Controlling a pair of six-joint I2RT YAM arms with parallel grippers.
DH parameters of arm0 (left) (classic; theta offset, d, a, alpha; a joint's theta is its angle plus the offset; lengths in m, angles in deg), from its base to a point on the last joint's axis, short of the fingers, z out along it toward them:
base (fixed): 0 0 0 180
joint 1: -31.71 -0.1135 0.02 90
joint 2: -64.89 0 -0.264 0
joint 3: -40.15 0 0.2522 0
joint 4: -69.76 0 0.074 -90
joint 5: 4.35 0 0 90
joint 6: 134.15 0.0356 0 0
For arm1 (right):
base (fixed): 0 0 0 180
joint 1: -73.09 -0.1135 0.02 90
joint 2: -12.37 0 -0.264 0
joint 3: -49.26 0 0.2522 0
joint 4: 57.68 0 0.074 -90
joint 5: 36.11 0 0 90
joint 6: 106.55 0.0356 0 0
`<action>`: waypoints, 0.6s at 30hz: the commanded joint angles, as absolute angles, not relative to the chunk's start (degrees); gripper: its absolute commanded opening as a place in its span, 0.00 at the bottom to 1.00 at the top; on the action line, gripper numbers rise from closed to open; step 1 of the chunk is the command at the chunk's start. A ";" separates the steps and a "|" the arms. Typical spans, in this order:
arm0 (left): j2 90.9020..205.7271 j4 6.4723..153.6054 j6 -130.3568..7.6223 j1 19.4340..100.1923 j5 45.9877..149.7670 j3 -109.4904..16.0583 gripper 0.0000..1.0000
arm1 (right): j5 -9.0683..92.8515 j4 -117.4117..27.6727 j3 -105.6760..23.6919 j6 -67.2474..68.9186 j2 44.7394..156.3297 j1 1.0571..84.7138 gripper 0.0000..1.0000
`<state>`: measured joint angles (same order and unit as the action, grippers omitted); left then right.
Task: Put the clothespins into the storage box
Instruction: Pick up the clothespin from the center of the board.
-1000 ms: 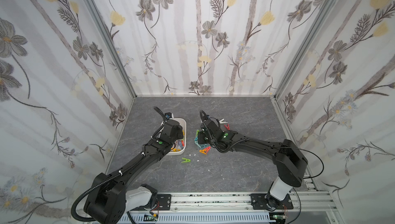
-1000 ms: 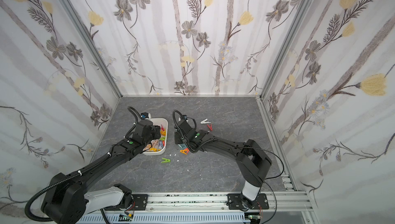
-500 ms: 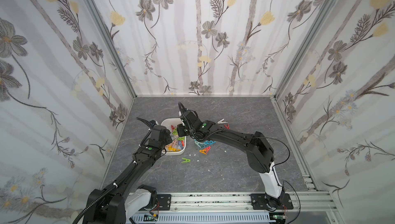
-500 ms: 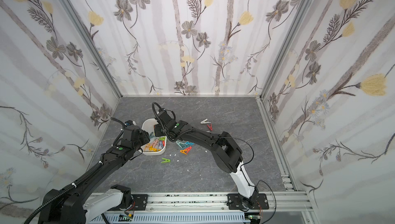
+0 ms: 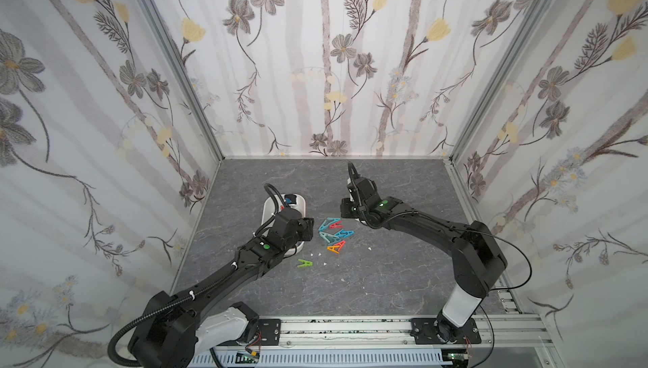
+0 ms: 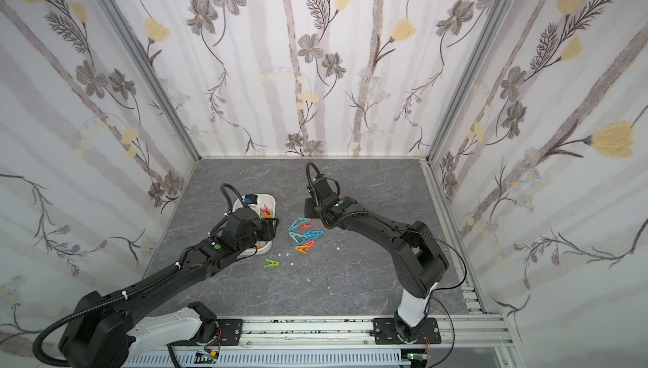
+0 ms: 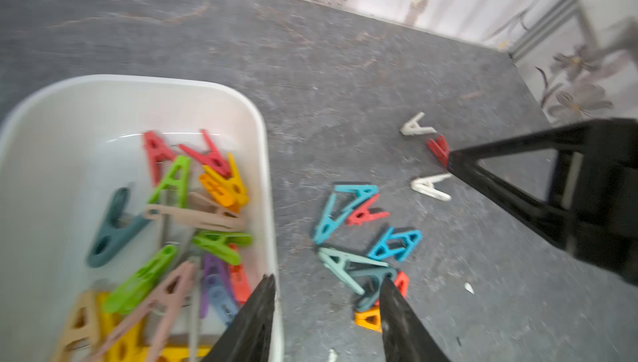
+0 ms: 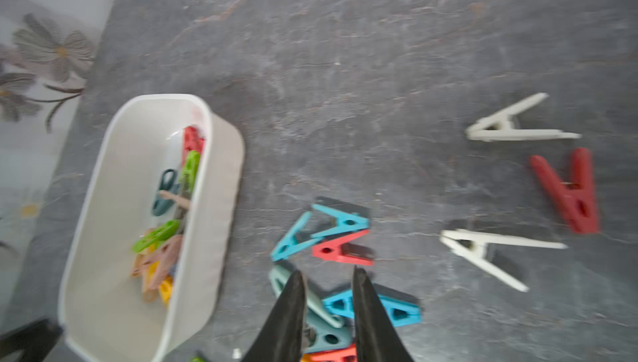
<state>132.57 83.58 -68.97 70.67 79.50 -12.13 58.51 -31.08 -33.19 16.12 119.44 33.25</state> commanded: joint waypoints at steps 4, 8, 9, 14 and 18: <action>142.32 73.56 -68.57 78.92 81.56 -16.19 0.49 | 56.49 -32.59 -26.78 1.31 117.58 38.43 0.37; 148.82 71.19 -68.57 81.59 82.64 -19.07 0.49 | 56.31 -31.06 -27.14 -4.70 119.13 40.65 0.44; 150.18 70.58 -68.69 81.88 83.00 -19.54 0.49 | 56.60 -29.97 -28.01 -6.13 120.21 40.80 0.45; 154.42 70.34 -69.02 82.34 84.14 -21.59 0.49 | 57.04 -29.42 -29.30 -8.98 124.14 40.76 0.45; 154.96 70.25 -68.67 82.50 84.06 -21.51 0.49 | 57.97 -29.93 -29.53 -9.06 125.97 40.69 0.45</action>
<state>154.53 72.43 -68.57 82.46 83.89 -21.05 57.09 -28.89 -28.92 -7.01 124.90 40.79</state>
